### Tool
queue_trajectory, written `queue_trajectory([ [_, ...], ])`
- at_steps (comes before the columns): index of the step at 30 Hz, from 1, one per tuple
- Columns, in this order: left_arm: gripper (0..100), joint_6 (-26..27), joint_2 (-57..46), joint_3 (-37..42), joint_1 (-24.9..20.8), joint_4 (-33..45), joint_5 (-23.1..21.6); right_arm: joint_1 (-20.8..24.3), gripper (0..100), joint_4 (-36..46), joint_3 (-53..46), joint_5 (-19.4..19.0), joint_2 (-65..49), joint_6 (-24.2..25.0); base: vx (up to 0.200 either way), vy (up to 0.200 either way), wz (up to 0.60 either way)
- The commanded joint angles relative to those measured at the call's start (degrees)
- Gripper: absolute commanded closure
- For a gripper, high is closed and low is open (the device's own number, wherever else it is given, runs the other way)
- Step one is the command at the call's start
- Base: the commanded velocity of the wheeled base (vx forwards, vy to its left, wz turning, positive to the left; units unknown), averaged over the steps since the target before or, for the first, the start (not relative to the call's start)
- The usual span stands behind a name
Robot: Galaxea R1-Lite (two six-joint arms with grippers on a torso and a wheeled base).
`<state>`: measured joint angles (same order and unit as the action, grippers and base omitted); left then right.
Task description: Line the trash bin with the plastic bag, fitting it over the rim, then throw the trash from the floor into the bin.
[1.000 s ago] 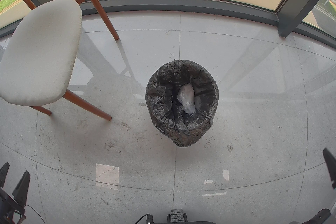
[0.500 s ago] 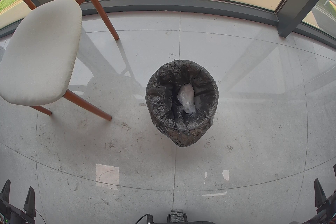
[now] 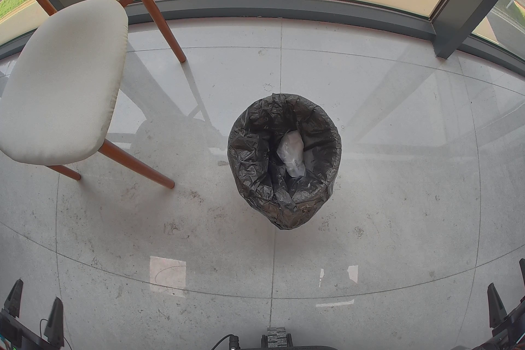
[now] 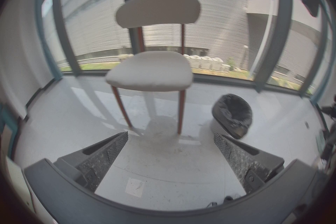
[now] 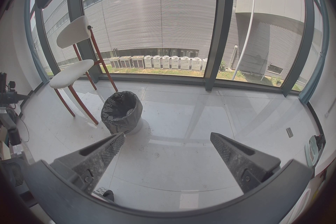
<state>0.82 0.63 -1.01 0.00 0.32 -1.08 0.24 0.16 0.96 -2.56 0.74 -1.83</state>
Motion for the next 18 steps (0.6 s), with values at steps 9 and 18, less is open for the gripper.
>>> queue_trajectory([
  [9,0,0.6,0.2,0.7,0.0,0.9,-1.1,0.0,0,0.0,-1.0,0.0,-0.1,0.1,0.0,0.133,0.0],
  [18,0,0.6,0.2,0.6,0.0,0.9,-1.1,0.0,0,0.0,-1.0,0.0,-0.1,0.2,0.0,0.2,0.0],
])
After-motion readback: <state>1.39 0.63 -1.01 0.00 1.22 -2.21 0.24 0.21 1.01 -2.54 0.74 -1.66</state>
